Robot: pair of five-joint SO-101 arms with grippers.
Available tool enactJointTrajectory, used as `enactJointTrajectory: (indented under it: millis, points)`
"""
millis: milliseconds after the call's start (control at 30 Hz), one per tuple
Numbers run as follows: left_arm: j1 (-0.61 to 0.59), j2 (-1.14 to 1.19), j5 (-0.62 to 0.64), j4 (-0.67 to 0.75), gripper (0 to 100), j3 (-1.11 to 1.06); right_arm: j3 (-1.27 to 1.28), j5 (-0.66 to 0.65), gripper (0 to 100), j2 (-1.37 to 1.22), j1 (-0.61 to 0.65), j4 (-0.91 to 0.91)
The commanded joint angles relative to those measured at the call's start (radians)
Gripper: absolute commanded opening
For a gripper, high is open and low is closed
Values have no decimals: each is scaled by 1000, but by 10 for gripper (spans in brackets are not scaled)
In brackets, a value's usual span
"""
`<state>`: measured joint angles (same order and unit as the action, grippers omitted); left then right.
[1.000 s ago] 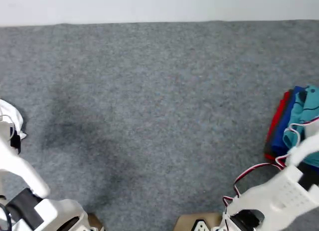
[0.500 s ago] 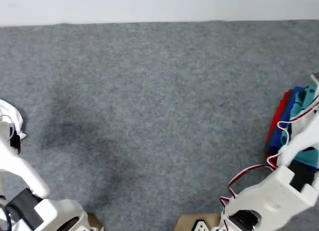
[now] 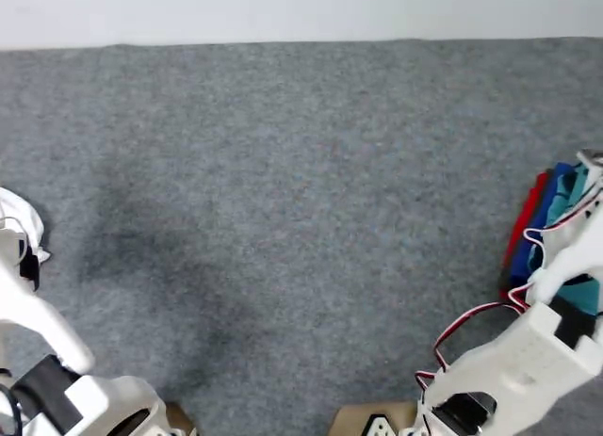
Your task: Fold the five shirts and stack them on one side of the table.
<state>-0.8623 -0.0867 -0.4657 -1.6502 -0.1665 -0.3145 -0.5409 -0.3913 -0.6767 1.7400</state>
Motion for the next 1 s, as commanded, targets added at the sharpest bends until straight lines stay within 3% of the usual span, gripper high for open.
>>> enactJointTrajectory:
  millis: [0,467,700,800,967]
  points:
    - [9,-3,-3,9,7,27,-86,2,9,10,7,8]
    - [9,-3,-3,11,7,25,-215,9,9,16,101,54]
    - [40,-14,5,-32,7,50,-209,80,10,180,179,56]
    - [49,-9,98,-38,9,110,-157,80,10,237,219,58]
    - [41,29,117,8,120,188,54,80,10,374,269,58]
